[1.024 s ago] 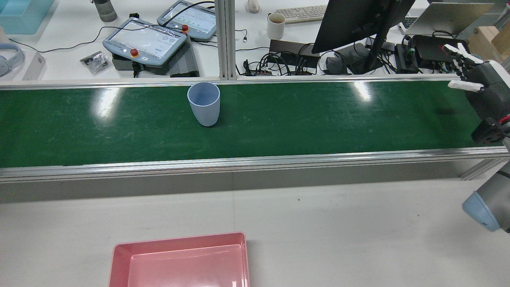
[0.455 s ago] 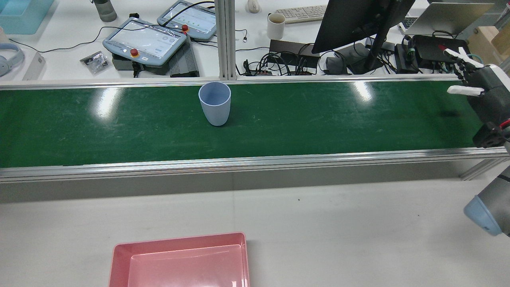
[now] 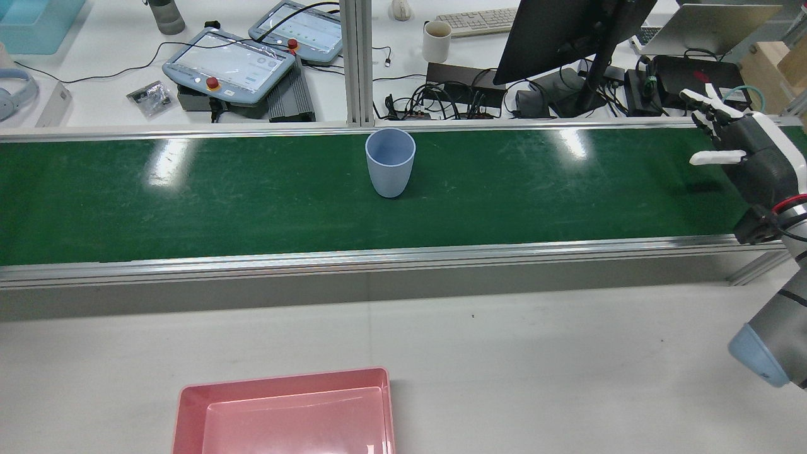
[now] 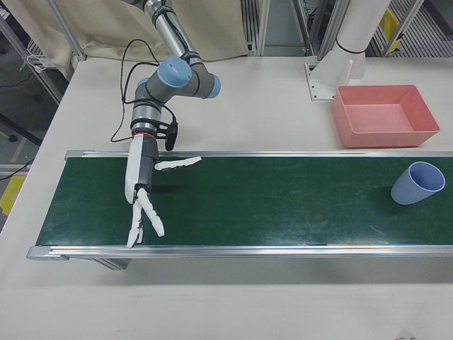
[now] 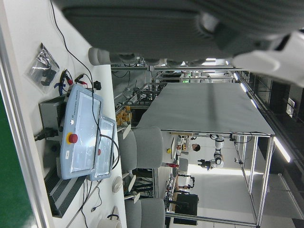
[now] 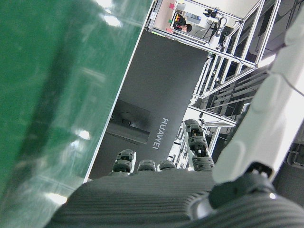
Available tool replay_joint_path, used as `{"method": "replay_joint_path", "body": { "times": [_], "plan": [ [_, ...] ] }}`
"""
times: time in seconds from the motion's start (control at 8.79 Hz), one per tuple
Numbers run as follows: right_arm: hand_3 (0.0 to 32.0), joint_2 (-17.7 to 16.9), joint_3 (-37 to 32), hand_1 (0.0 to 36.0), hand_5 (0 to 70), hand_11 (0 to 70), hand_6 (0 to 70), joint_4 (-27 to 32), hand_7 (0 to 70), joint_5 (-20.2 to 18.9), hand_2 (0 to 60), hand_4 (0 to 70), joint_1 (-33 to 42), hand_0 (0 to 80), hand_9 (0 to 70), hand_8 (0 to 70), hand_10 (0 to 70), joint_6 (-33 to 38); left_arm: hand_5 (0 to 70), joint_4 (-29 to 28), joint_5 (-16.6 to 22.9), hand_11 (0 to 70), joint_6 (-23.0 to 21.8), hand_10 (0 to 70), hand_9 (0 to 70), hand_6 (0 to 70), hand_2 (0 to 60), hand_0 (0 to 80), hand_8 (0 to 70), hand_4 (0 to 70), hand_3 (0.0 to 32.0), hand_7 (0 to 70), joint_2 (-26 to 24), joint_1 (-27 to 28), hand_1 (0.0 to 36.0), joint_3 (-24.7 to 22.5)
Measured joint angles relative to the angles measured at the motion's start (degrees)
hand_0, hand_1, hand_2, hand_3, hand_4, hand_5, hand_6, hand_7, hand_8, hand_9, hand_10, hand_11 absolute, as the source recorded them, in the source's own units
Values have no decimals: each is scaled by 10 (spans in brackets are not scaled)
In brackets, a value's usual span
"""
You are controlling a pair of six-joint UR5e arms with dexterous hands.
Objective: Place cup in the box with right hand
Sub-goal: 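Raise the right hand and open its fingers as the blue cup approaches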
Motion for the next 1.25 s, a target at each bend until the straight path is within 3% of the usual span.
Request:
{"method": "replay_joint_path", "body": {
  "times": [1.25],
  "plan": [
    [0, -1, 1, 61, 47, 68, 11, 1, 0, 0, 0, 0, -5, 486, 19, 0, 34, -2, 0, 0, 0, 0, 0, 0, 0, 0, 0, 0, 0, 0, 0, 0, 0, 0, 0, -1]
  ]
}}
